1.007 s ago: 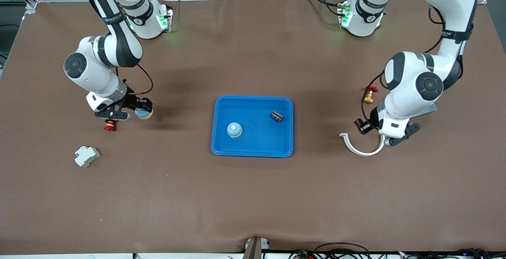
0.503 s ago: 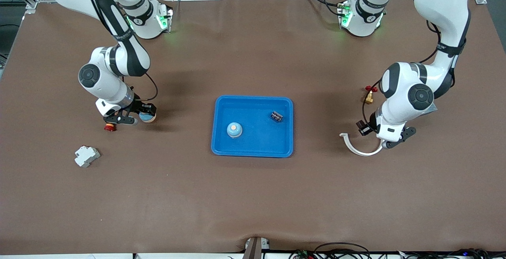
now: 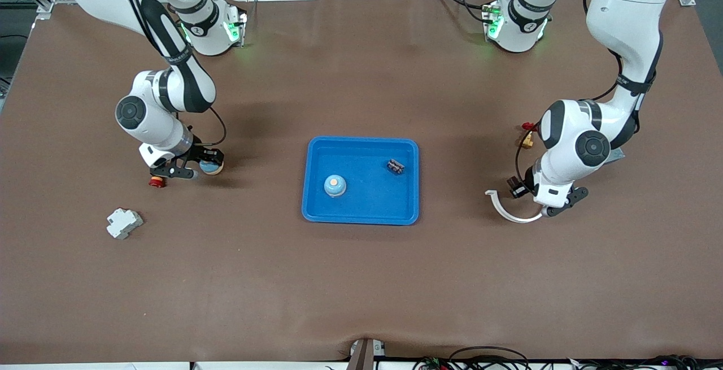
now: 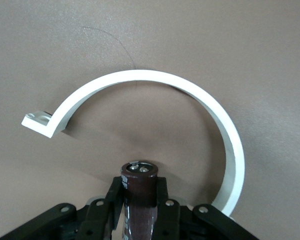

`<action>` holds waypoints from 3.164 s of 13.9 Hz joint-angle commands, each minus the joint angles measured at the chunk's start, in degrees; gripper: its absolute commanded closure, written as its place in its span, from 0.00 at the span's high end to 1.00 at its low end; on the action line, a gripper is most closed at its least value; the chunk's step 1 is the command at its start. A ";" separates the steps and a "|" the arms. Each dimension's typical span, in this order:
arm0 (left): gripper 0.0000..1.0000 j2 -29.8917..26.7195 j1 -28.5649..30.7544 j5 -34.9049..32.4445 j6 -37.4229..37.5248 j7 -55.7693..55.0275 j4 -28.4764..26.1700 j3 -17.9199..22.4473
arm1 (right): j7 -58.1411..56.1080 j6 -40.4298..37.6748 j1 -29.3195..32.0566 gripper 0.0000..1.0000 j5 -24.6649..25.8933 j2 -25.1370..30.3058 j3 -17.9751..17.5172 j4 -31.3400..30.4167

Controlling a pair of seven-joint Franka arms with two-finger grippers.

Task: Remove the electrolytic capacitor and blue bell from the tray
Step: 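Place the capacitor by the white arc while the right gripper places the bell, then return both grippers to the tray and grasp the remaining capacitor and bell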

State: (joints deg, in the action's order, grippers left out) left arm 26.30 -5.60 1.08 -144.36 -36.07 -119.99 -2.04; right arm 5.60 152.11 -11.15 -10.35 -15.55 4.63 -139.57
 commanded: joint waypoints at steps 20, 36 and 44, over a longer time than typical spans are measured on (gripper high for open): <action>1.00 -3.53 -0.11 -0.38 29.29 -15.41 20.40 -7.96 | 15.37 -7.27 -6.31 1.00 -2.39 -0.97 -1.46 8.43; 1.00 9.47 -17.16 -1.87 21.33 -51.89 33.86 -11.58 | 55.38 -7.00 -27.16 1.00 -1.78 -14.14 -1.20 29.69; 1.00 15.53 -20.41 -7.15 14.20 -63.15 33.86 -11.58 | 66.89 -16.22 -29.98 1.00 4.18 -23.55 -0.67 45.42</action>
State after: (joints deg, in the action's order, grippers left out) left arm 40.59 -24.60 -4.41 -130.04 -97.22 -87.44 -14.06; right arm 67.80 139.64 -40.02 -9.58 -36.20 3.13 -100.14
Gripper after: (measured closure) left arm 0.000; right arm 0.000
